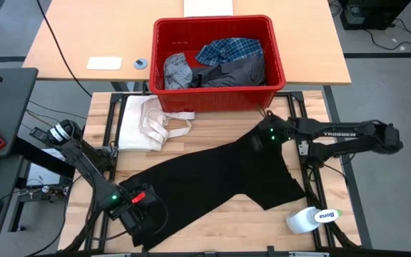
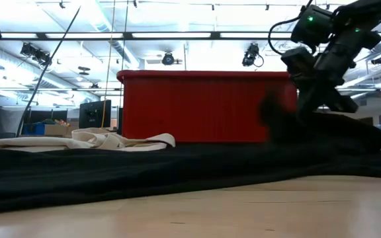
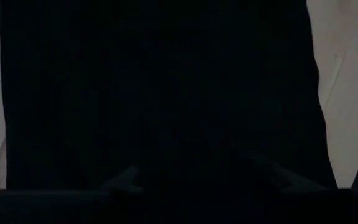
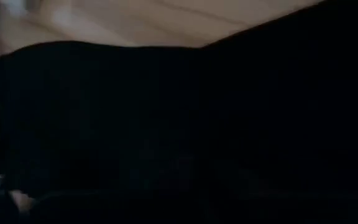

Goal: Fold Laundry from Bin
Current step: Fold the black shirt

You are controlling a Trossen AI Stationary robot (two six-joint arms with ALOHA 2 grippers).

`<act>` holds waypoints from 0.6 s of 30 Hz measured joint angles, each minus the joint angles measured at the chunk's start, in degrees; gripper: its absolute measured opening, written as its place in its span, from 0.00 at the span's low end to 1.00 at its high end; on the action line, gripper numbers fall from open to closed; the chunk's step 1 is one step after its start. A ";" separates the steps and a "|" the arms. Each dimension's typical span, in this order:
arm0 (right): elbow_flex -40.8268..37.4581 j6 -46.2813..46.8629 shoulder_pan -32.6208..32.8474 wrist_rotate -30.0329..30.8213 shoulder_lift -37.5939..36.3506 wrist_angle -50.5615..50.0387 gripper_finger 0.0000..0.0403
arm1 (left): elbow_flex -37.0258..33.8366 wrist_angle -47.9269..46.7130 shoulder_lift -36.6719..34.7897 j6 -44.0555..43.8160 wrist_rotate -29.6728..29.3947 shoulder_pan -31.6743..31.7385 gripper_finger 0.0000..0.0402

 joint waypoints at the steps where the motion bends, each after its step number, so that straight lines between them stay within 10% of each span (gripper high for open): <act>1: 0.00 -1.00 -0.62 -1.17 0.00 0.21 0.09 | 0.00 0.06 0.00 0.00 0.00 0.24 0.38; 15: 0.00 -21.47 -2.78 -17.53 -0.13 -17.98 0.40 | 0.00 0.25 0.00 -0.02 -0.03 0.57 0.38; 18: 0.00 -24.89 0.14 -12.83 -0.13 -18.57 0.39 | 0.00 0.25 0.00 0.22 -0.03 0.57 0.38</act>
